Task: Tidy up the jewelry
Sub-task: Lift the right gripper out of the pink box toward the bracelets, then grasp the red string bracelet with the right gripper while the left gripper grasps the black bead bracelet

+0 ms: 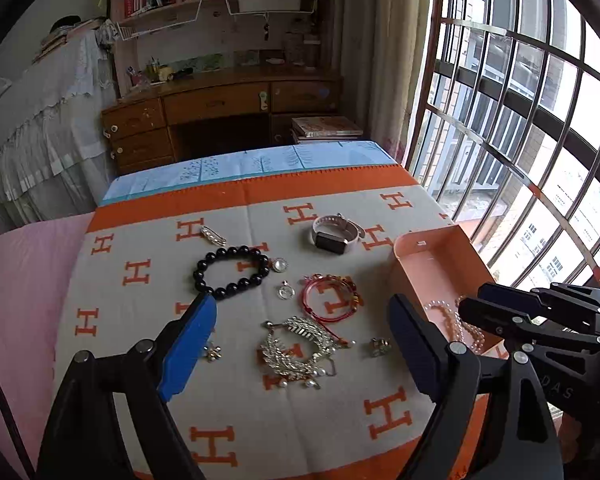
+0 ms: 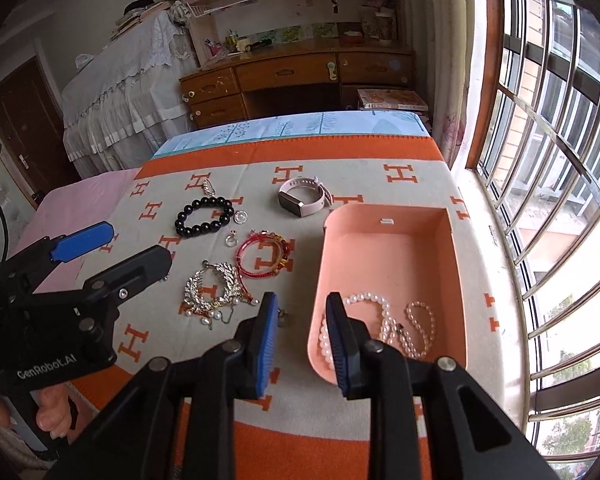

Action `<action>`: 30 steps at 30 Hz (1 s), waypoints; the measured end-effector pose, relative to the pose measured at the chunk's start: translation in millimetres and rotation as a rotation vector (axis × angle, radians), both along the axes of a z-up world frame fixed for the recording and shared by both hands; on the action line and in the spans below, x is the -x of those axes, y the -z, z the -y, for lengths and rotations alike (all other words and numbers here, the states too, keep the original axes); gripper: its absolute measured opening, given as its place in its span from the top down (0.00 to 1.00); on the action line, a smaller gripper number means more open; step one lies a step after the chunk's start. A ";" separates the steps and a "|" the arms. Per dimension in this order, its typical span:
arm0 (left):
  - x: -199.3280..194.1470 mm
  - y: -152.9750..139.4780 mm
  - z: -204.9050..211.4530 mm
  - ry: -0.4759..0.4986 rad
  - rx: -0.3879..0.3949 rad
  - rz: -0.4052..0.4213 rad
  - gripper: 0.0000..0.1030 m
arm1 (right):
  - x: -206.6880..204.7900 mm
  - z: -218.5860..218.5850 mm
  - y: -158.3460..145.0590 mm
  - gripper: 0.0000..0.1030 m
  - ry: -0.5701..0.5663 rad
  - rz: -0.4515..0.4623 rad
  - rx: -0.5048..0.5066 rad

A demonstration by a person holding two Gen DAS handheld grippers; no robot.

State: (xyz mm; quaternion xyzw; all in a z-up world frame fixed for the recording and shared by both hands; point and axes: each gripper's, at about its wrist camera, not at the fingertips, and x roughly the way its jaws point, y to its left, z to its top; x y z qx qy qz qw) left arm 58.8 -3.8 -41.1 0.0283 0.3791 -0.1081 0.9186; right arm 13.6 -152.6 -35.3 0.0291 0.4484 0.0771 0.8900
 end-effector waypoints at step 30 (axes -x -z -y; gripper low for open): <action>-172.0 101.8 -100.4 -0.133 0.017 -0.392 0.17 | -159.6 -48.7 64.4 0.76 -0.152 -0.344 0.002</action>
